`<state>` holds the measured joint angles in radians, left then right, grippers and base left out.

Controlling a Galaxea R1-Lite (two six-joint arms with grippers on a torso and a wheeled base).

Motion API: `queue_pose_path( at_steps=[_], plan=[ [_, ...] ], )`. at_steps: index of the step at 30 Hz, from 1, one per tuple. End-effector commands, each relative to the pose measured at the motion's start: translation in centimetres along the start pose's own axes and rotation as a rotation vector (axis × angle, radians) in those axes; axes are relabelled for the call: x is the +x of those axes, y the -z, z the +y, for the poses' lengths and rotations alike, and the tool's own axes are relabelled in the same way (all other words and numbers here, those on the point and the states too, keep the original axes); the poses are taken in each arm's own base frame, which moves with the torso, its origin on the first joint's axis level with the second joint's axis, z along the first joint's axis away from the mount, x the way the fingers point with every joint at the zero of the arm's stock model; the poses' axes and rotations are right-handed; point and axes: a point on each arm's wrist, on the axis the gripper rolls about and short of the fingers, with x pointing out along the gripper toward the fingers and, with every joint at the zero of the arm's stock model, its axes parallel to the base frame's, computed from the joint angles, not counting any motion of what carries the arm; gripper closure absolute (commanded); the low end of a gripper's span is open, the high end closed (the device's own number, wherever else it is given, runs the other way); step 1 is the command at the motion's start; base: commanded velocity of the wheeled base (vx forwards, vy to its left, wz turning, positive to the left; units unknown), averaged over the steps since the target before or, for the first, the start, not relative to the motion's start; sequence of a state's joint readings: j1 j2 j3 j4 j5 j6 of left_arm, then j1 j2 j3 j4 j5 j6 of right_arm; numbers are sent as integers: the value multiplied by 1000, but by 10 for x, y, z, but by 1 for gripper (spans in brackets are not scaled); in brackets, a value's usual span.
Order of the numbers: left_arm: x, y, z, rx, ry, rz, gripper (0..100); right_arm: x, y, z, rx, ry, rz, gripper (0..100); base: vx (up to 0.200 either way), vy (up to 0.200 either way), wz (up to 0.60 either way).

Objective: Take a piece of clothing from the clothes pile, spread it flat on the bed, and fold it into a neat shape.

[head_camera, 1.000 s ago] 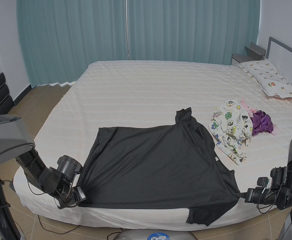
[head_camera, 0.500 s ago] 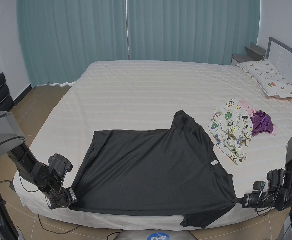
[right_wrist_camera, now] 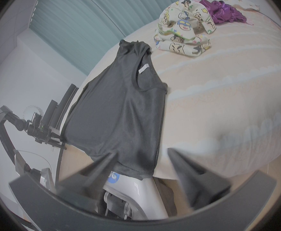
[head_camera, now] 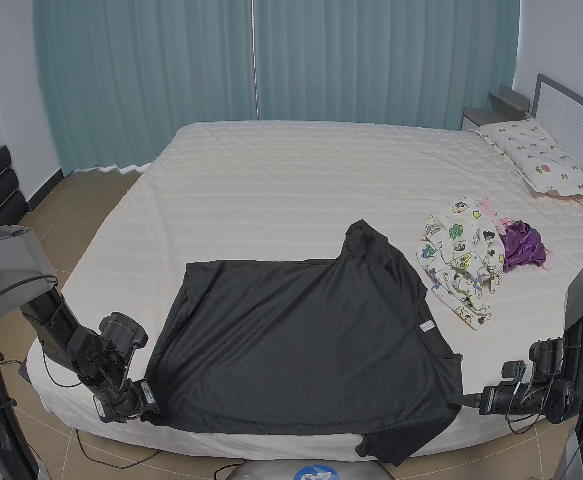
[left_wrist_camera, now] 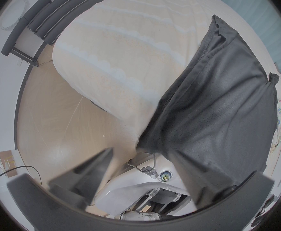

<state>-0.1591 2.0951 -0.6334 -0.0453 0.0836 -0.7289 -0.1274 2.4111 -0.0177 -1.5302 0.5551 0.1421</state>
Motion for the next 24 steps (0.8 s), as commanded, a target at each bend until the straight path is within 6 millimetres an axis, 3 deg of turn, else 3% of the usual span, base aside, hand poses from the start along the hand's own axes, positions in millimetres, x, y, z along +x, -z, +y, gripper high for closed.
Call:
queue_pose_path(
  at_steps=[1,7,8,13,24],
  plan=[
    [-12,-5,-1,-18,61,-23,0,-4,-4,1,53,-2,-37,0,0,0,0],
    [-47,-15,7,-59,290,-11,0,7,-45,2,201,-34,-219,0,0,0,0],
    [-47,-15,7,-59,290,-11,0,7,-45,2,201,-34,-219,0,0,0,0],
    [-48,-26,12,-98,389,31,0,47,-78,-3,215,18,-315,0,0,0,0],
    [-47,-28,10,-123,412,28,0,97,-126,-8,213,18,-257,0,0,0,0]
  ],
)
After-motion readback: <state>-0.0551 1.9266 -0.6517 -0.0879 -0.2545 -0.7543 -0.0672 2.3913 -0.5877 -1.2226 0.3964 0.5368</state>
